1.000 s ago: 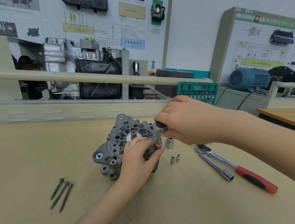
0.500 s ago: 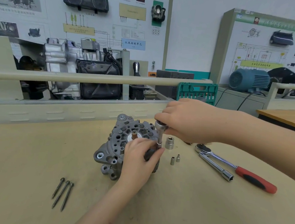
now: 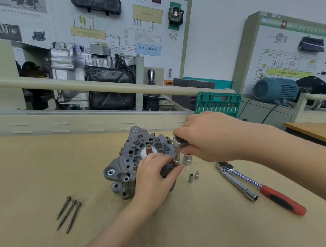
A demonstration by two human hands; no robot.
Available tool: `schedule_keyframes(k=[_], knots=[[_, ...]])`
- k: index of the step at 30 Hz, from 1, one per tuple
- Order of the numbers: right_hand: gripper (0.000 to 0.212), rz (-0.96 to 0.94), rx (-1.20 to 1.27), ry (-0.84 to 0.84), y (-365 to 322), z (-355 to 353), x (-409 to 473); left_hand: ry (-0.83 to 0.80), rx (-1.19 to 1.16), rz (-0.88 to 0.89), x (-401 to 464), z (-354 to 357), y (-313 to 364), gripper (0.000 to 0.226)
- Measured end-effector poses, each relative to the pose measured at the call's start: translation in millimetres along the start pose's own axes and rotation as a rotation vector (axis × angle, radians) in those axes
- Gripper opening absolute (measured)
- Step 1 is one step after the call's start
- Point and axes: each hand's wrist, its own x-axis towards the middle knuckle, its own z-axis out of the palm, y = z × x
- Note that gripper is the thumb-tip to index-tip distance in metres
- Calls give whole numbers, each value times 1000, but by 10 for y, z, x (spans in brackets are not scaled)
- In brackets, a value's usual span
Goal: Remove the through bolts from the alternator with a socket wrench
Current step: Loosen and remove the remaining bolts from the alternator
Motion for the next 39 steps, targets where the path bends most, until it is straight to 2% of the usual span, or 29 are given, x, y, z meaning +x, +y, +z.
schedule_keyframes(k=[8,13,18,20,25,27,31,34,37,39], knots=[[49,57,-47,40,-27,-52,-33,62,-39,-39,-10,22,25,22],[36,59,10,43,-27,-26,-25,41,-24,-35,1,16,11,24],[16,-37,75,1,-13,-33,-34,24,47,17,-17,12,-5,28],[20,-44,32,12,-13,-24,-26,41,43,10,-13,19,-16,23],[46,60,-57,41,-14,-39,-35,79,33,8,-18,41,2,20],[46,72,-49,46,-31,-23,-37,94,25,24,-8,41,12,19],[31,55,45,20,0,-12,-20,49,39,31,-14,19,-4,19],[24,12,100,-12,15,-2,-29,10,31,21,-25,-5,11,28],[27,-32,29,26,7,2,-30,5,-28,-5,-8,-3,10,22],[40,-26,-49,58,21,-6,-24,22,-39,-13,-10,6,13,13]])
